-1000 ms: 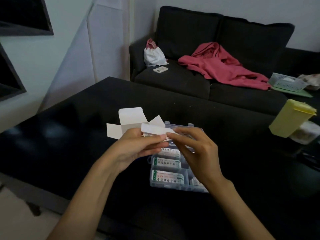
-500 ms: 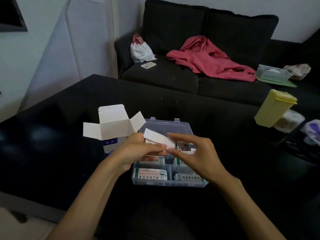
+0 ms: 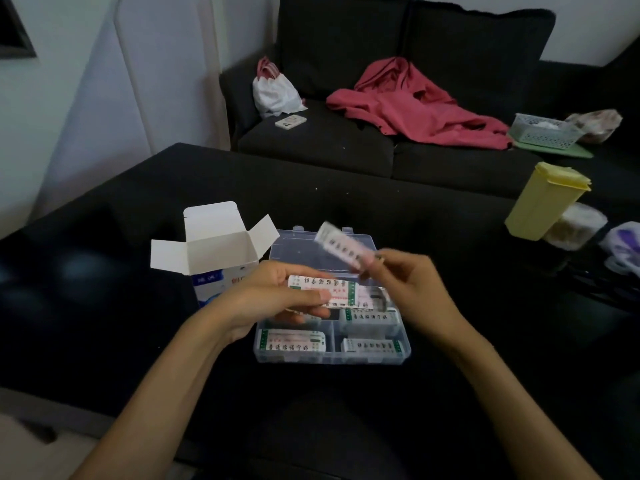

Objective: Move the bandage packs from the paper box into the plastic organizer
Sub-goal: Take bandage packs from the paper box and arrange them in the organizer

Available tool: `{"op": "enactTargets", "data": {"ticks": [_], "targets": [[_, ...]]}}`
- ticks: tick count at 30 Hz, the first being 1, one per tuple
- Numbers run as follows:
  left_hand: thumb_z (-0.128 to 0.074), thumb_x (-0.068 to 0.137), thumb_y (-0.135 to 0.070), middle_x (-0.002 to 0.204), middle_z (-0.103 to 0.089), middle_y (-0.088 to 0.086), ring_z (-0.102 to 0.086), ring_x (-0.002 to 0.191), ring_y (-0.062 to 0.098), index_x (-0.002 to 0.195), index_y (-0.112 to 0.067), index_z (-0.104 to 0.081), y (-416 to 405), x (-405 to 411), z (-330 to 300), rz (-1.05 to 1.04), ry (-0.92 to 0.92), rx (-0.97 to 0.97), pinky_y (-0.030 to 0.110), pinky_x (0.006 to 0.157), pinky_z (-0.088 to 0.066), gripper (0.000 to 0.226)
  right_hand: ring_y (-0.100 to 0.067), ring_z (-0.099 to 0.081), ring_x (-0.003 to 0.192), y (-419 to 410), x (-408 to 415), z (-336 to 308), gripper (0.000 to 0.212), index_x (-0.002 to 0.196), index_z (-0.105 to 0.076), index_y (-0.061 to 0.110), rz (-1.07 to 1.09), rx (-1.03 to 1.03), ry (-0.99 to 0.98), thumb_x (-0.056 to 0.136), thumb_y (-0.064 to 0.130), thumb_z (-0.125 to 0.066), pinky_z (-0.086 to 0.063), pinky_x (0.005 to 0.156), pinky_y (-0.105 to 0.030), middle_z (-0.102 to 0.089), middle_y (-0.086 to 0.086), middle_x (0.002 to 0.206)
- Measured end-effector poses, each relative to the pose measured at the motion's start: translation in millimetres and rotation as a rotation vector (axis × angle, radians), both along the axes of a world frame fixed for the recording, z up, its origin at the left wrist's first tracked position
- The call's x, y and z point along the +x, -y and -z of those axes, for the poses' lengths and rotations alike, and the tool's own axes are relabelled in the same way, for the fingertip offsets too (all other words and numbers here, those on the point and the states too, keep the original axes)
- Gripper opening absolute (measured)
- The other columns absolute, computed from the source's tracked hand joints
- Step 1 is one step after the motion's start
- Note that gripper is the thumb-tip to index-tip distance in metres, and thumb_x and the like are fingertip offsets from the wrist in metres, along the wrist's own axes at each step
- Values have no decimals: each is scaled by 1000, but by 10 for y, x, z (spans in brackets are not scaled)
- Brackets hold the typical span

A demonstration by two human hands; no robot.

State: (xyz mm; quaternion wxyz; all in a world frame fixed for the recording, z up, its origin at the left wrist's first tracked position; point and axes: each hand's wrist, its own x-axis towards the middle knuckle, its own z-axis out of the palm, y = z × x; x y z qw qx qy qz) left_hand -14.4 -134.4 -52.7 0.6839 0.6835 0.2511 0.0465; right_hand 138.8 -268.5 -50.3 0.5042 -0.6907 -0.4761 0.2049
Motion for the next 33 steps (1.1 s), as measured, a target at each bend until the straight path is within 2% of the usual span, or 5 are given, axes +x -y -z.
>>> {"op": "enactTargets", "data": {"ticks": [6, 17, 21, 29, 33], "targets": [[-66, 85, -13, 96, -74, -4, -72, 84, 12, 104, -24, -68, -29, 10, 20, -63, 17, 46, 20, 62, -56, 22, -17, -70, 93, 55, 209, -138, 28, 86, -72, 10, 36, -134, -673, 66, 29, -71, -54, 80, -28, -74, -7, 96], [-45, 98, -34, 94, -72, -2, -71, 82, 11, 111, -22, -65, 32, 61, 13, -145, 1, -61, 23, 60, -55, 27, -10, -71, 70, -66, -53, -28, 29, 90, -56, 11, 162, -179, -163, 72, 9, -78, -57, 58, -22, -72, -4, 77], [-56, 84, -47, 104, -65, -7, -68, 85, 5, 118, -29, -59, 61, 87, 47, -105, -4, 221, 16, 62, -54, 39, -9, -68, 72, -87, -131, 31, 40, 100, -54, 26, 190, -19, 78, 71, 13, -79, -57, 63, -23, -69, -1, 79], [-68, 83, -24, 90, -69, -16, -66, 85, 3, 93, -39, -64, 10, 37, 47, -206, 264, 493, 18, 67, -51, 19, -8, -68, 93, -36, -8, -43, 35, 104, -65, 22, -68, -62, -443, 70, 28, -68, -56, 76, -23, -73, 5, 95], [-65, 85, -28, 96, -67, -17, -66, 87, 1, 94, -41, -61, -13, 18, 48, -160, 246, 507, 16, 62, -50, 17, -11, -70, 86, -26, 31, -18, 16, 100, -67, 20, -3, -30, -385, 86, 22, -60, -57, 73, -23, -73, 2, 90]]}}
